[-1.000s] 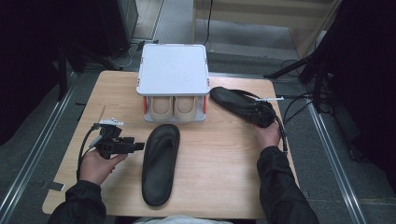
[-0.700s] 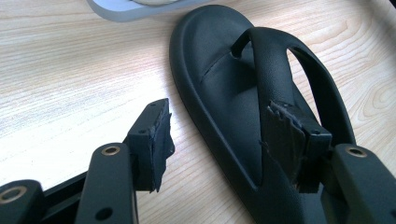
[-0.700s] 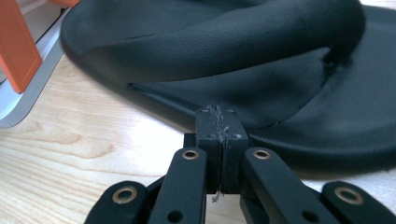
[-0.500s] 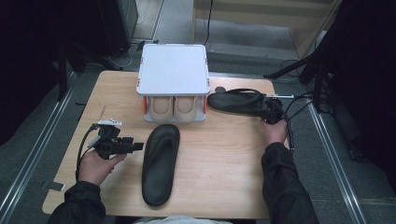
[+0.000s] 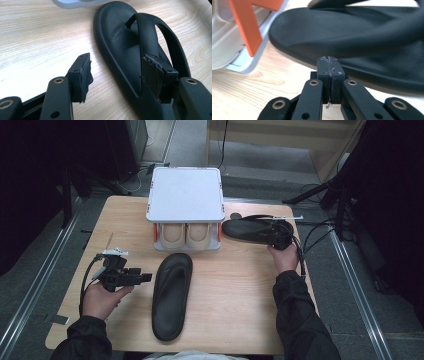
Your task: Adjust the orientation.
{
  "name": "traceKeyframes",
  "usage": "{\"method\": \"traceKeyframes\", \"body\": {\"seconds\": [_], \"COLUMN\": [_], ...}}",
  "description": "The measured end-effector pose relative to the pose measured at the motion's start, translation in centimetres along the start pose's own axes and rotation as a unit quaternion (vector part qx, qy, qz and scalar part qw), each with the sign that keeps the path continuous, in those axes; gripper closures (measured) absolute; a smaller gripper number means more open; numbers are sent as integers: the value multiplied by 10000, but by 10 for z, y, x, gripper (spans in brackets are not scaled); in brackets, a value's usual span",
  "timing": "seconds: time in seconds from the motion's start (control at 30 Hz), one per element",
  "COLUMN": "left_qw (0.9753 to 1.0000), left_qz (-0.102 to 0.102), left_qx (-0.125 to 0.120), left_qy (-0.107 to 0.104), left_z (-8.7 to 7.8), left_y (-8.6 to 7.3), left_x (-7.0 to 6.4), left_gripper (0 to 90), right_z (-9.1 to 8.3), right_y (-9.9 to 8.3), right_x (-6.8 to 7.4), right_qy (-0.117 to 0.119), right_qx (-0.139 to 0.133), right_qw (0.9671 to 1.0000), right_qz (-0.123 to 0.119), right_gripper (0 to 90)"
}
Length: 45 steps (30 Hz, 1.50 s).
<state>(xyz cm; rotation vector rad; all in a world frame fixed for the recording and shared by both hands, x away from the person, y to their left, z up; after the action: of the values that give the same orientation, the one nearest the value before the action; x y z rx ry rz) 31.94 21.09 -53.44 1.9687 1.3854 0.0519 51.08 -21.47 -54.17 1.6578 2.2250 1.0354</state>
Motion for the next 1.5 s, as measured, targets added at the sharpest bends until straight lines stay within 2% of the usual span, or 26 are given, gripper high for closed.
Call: {"method": "traceKeyframes", "body": {"seconds": [0.17,0.2,0.33,0.53,0.57,0.67,0.73,0.83,0.97,1.03,1.13,1.3,1.5], "left_qw": [10000,9999,9998,9995,9994,9991,9990,9990,9990,9990,9990,9991,9993], "left_qz": [-83,-105,-162,-269,-281,-331,-343,-344,-355,-356,-357,-340,-293], "left_qx": [4,-6,-34,-38,-46,-76,-78,-58,-41,-42,-56,-64,-53], "left_qy": [41,53,121,186,200,240,258,273,260,260,265,258,226], "left_z": [-5,-6,-11,-16,-17,-19,-20,-21,-21,-22,-22,-22,-18], "left_y": [-6,-7,-14,-23,-24,-27,-28,-31,-32,-32,-32,-31,-27], "left_x": [3,3,5,8,8,9,9,10,10,10,10,9,8], "left_gripper": [409,409,409,406,406,406,406,406,406,406,406,406,405], "right_z": [6,9,18,27,29,35,40,44,55,55,53,50,45], "right_y": [9,10,16,26,28,29,31,35,29,30,28,25,20], "right_x": [18,21,31,41,42,42,41,41,38,37,37,35,34], "right_qy": [55,70,98,112,95,43,-24,-93,-106,-55,-74,-14,45], "right_qx": [-35,66,98,83,-1,-47,44,-17,215,211,262,343,343], "right_qw": [9999,9999,9998,9997,9996,9995,9997,9996,9995,9997,9994,9994,9993], "right_qz": [-113,-78,-137,-224,-272,-296,-228,-259,-205,-128,-191,-94,-110], "right_gripper": [897,897,898,892,875,900,900,900,900,900,900,900,900]}}
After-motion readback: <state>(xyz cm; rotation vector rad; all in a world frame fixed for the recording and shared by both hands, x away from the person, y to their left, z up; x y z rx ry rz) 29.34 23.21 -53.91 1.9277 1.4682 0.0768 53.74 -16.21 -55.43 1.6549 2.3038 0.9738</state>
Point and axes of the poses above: each handheld gripper's, and its own axes: z roughly forward along the jaws, y roughly out of its top, x roughly to its left, the point moved 7 cm from there along z, roughly forward along the jaws, and after that the axes turned 3 degrees about x, right-handed, at the moved point
